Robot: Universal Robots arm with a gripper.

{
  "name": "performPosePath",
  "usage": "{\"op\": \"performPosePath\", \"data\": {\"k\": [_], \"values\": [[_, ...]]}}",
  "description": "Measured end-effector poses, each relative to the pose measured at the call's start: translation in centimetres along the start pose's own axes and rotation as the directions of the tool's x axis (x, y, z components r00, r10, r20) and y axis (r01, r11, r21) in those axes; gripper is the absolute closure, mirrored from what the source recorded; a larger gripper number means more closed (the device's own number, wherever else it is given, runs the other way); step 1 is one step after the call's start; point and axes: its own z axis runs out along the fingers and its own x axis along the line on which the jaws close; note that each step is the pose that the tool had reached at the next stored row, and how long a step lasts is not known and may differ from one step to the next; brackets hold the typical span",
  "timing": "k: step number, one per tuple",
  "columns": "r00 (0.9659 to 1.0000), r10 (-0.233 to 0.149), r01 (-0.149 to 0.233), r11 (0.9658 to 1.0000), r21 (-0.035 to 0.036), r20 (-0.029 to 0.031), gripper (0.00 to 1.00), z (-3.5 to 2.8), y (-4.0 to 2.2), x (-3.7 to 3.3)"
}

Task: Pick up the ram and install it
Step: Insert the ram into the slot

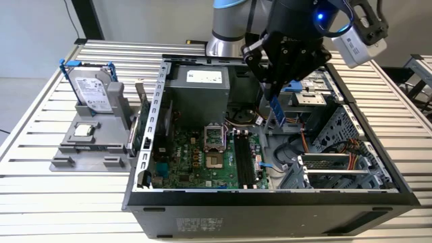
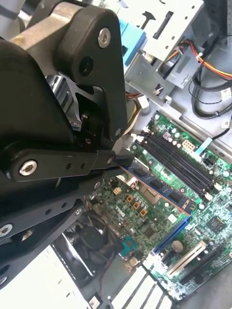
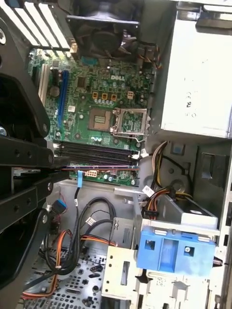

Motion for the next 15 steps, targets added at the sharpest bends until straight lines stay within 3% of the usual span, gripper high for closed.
{"op": "performPosePath", "data": {"k": [6,15], "values": [[0.9975,0.071,-0.071,0.9975,0.0005,0.0025,1.00,0.00,0.00,0.00],[0.9971,0.075,-0.075,0.9972,0.0005,0.0027,1.00,0.25,-0.01,0.00]]}}
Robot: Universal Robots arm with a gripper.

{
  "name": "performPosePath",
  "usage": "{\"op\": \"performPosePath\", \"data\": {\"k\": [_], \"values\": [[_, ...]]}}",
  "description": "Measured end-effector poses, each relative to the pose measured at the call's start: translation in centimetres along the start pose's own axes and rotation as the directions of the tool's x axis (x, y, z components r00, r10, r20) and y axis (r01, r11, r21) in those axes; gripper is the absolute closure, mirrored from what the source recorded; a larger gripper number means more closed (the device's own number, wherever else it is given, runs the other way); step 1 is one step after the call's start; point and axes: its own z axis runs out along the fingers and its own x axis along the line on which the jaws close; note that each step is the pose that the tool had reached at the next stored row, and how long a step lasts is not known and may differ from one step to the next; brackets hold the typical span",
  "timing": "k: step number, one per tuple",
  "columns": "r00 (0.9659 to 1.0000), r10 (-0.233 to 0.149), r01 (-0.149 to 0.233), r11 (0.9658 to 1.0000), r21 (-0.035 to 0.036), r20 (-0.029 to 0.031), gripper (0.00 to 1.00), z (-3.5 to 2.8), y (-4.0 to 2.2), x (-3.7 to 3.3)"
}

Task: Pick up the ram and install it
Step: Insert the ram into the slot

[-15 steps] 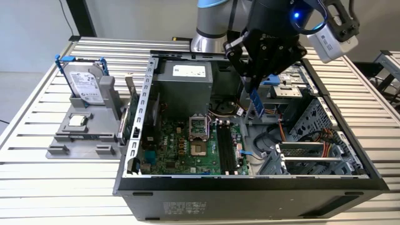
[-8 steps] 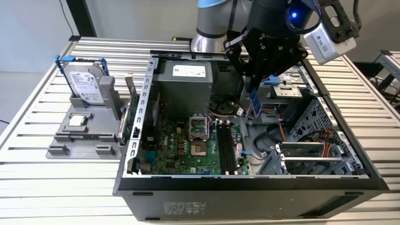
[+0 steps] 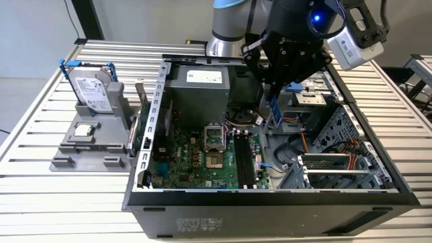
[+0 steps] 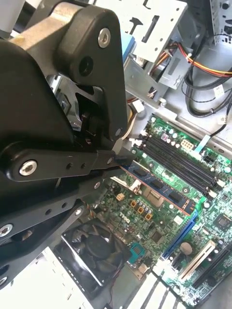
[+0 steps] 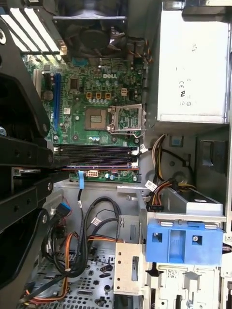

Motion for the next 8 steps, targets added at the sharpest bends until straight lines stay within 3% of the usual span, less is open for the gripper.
{"op": "performPosePath", "data": {"k": [8], "values": [[1.0000,0.008,-0.008,1.0000,0.0000,0.0003,1.00,1.36,-0.05,-0.03]]}}
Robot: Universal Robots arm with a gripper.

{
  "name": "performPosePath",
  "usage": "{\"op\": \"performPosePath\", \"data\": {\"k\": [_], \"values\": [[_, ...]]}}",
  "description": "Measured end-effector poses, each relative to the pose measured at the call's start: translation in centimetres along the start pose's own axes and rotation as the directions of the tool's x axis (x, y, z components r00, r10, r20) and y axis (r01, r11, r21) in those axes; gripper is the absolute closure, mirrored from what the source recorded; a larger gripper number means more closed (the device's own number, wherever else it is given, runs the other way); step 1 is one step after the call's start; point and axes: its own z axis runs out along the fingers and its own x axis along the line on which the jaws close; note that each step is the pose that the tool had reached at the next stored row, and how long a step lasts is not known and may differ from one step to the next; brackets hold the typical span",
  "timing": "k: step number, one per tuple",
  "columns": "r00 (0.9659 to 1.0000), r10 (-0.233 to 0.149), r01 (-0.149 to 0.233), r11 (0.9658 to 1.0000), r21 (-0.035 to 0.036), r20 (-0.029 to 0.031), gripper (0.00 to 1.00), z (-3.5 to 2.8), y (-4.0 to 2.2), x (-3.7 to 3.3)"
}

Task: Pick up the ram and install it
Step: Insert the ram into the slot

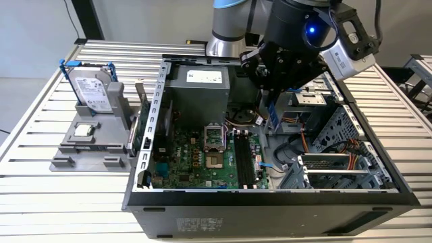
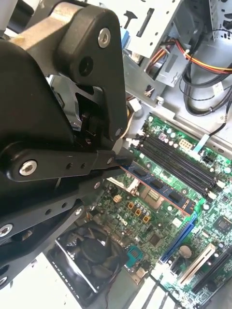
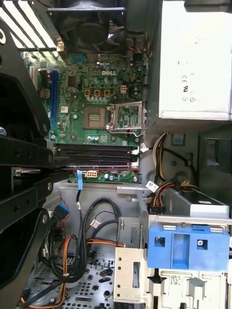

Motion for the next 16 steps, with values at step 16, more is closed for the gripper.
{"op": "performPosePath", "data": {"k": [16], "values": [[1.0000,0.004,-0.004,1.0000,0.0001,0.0001,1.00,0.70,-0.02,-0.01]]}}
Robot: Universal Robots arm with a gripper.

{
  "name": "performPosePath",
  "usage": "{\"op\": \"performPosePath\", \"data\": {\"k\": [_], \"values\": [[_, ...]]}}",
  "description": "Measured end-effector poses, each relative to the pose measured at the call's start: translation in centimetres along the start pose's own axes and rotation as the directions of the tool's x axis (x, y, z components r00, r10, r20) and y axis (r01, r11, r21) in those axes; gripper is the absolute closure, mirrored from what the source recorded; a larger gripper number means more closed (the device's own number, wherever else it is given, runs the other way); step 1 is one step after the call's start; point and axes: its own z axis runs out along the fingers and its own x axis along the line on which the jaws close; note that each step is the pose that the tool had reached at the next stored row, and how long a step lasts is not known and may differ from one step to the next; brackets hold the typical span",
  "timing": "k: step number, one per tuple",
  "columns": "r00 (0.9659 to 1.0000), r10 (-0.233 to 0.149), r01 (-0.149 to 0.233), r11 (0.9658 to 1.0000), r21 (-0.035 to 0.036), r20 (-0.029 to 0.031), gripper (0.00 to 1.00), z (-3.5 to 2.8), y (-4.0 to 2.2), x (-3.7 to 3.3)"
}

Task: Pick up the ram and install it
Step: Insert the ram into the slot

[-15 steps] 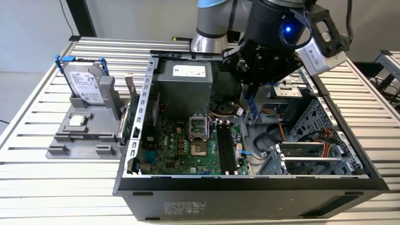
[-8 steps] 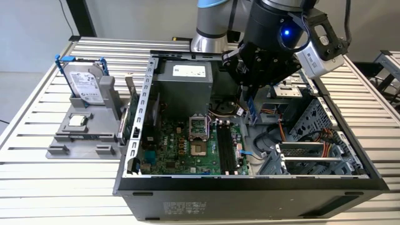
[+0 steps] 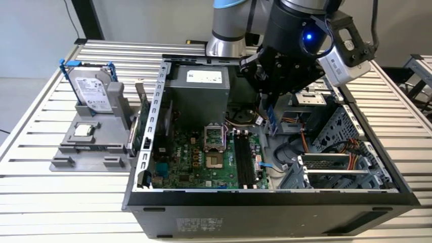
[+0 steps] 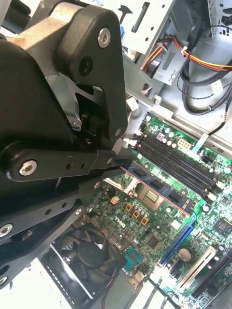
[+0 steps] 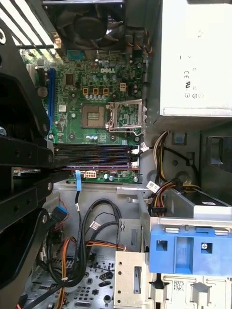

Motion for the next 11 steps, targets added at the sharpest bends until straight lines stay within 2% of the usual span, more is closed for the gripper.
{"op": "performPosePath", "data": {"k": [5,11], "values": [[1.0000,0.000,0.000,1.0000,-0.0003,0.0001,1.00,0.14,-0.01,0.00],[1.0000,0.000,0.000,1.0000,-0.0001,0.0000,1.00,1.18,-0.03,0.01]]}}
